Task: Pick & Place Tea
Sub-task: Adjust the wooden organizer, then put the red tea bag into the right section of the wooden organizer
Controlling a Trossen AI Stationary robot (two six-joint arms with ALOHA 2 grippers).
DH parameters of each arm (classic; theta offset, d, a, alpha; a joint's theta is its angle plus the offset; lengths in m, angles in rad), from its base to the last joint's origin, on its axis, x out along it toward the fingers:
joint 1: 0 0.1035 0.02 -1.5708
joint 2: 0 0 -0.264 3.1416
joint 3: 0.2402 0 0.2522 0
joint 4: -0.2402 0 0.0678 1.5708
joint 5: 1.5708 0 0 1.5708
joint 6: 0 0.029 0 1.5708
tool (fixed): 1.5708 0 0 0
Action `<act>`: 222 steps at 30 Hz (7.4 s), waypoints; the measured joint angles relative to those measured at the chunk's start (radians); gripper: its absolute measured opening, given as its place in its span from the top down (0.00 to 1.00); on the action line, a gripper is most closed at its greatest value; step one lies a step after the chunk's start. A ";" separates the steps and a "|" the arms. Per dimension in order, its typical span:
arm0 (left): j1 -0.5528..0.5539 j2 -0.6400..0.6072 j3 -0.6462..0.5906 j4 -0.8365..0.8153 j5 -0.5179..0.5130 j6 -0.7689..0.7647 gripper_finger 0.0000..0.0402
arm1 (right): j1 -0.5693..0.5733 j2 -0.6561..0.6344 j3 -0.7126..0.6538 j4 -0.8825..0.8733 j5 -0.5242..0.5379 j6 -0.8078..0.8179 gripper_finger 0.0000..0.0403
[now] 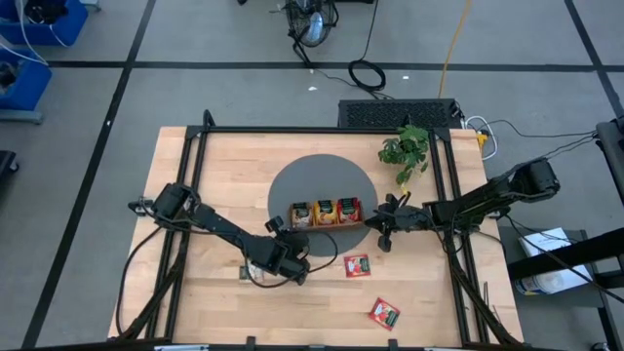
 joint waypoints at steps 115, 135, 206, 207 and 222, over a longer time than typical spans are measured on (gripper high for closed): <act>0.010 0.294 0.352 0.482 0.259 0.760 0.82 | 0.333 0.048 0.093 -0.213 -0.097 0.776 0.71; 0.066 0.318 0.352 0.524 0.432 0.708 0.82 | 0.332 0.149 0.094 -0.098 -0.099 0.741 0.71; 0.068 0.349 0.348 0.575 0.410 0.711 0.82 | 0.281 0.143 0.242 -0.454 -0.165 0.466 0.97; 0.066 0.350 0.348 0.585 0.399 0.722 0.82 | 0.281 0.140 0.241 -0.454 -0.157 0.454 0.98; -0.081 0.204 0.347 0.240 0.202 0.682 0.82 | 0.282 0.014 0.238 -0.480 -0.166 0.324 1.00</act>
